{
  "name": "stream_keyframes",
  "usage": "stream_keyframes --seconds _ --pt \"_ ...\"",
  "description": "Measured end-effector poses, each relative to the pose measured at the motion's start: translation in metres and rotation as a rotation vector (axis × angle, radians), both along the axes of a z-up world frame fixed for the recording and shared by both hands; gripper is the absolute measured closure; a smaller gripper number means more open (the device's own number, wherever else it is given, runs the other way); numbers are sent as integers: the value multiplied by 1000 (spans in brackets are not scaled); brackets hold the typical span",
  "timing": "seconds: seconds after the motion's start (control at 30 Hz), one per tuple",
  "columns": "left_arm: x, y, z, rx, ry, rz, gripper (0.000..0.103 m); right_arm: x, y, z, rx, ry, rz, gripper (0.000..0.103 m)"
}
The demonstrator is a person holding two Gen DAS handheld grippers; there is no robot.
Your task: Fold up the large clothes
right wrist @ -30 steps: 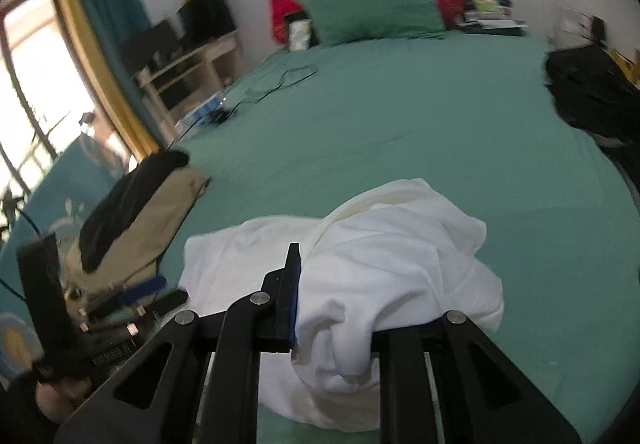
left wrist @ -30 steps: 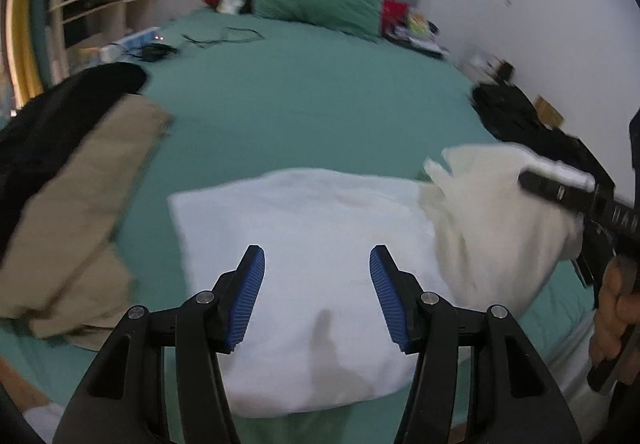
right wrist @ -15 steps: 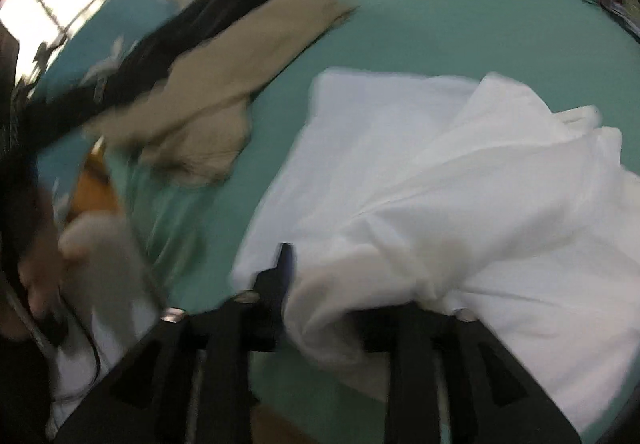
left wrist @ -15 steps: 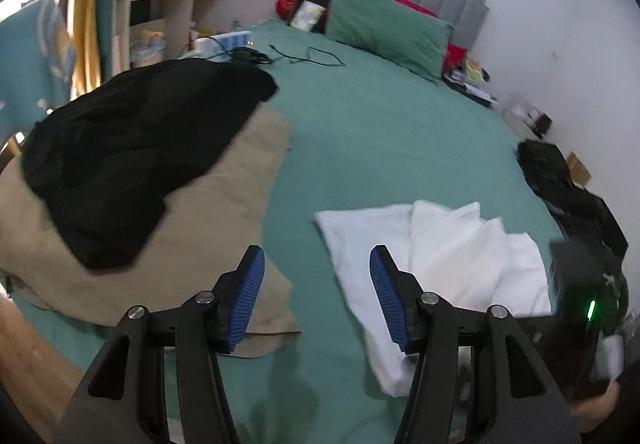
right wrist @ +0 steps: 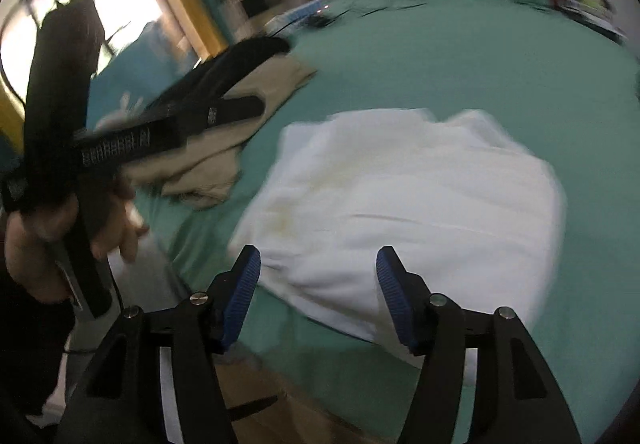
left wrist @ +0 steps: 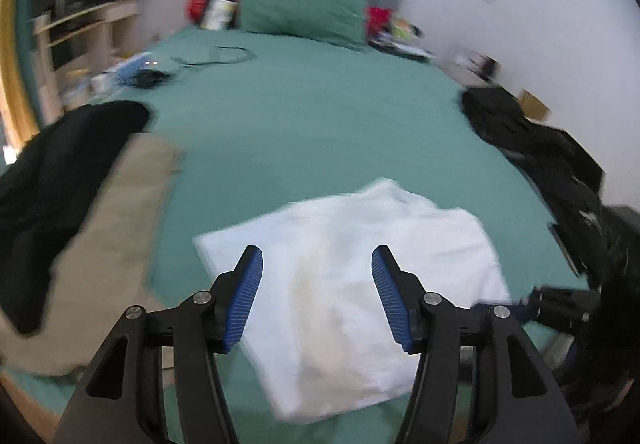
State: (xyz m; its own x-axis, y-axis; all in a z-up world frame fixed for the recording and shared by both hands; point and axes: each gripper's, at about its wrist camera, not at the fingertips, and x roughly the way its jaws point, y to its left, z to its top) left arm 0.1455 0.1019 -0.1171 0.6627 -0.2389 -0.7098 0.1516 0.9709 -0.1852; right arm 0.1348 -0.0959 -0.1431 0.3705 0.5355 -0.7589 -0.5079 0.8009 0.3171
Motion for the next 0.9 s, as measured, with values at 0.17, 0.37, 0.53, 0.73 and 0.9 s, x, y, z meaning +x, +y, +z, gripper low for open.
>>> stream_keyframes --seconds 0.17,0.37,0.53,0.73,0.9 --pt "36 -30 -42 104 135 -45 43 7 -71 -7 -1 11 -197 41" --pt "52 17 -94 183 226 208 82 12 -118 -23 25 49 -335 41" --pt "31 57 -90 175 188 393 99 16 -126 -27 66 48 -363 41" --pt "14 60 -73 32 205 335 91 24 -111 -40 33 65 -332 41" --pt "16 33 -54 -39 119 222 40 28 -84 -49 -32 46 -277 41"
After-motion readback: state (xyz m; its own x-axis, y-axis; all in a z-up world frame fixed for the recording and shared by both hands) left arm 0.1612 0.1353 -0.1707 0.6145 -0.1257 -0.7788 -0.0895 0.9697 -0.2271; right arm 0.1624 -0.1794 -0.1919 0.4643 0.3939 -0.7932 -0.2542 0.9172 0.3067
